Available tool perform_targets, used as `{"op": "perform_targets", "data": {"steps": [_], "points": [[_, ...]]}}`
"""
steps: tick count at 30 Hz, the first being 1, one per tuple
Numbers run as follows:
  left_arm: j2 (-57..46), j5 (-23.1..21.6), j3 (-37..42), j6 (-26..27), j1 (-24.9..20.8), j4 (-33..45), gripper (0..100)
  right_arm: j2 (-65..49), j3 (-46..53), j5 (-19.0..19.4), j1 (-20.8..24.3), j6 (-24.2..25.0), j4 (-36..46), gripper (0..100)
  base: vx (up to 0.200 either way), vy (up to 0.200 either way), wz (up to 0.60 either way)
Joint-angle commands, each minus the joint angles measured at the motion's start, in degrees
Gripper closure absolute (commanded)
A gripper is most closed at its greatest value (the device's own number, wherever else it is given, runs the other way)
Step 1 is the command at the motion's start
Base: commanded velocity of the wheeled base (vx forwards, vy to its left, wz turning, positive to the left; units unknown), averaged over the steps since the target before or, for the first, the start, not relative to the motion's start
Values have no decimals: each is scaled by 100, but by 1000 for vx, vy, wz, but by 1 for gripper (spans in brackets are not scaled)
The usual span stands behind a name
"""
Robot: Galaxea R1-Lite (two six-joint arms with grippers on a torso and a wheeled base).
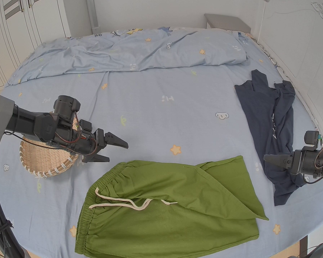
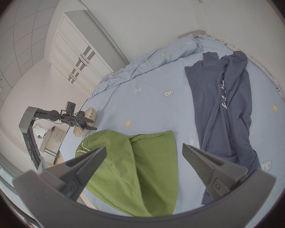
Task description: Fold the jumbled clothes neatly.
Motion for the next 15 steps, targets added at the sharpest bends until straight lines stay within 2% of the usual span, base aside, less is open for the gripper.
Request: {"op": "perform_targets", "data": {"steps": [1, 10, 15], "points": [[228, 2, 36, 5, -131, 10, 0, 44, 4, 3, 8, 1, -4, 0, 0, 0, 0], [369, 309, 89, 102, -290, 80, 0, 202, 13, -6, 8, 1, -21, 0, 0, 0, 0], [369, 327, 71, 155, -298, 273, 0, 202, 13, -6, 17, 1, -21, 0, 0, 0, 0]]}}
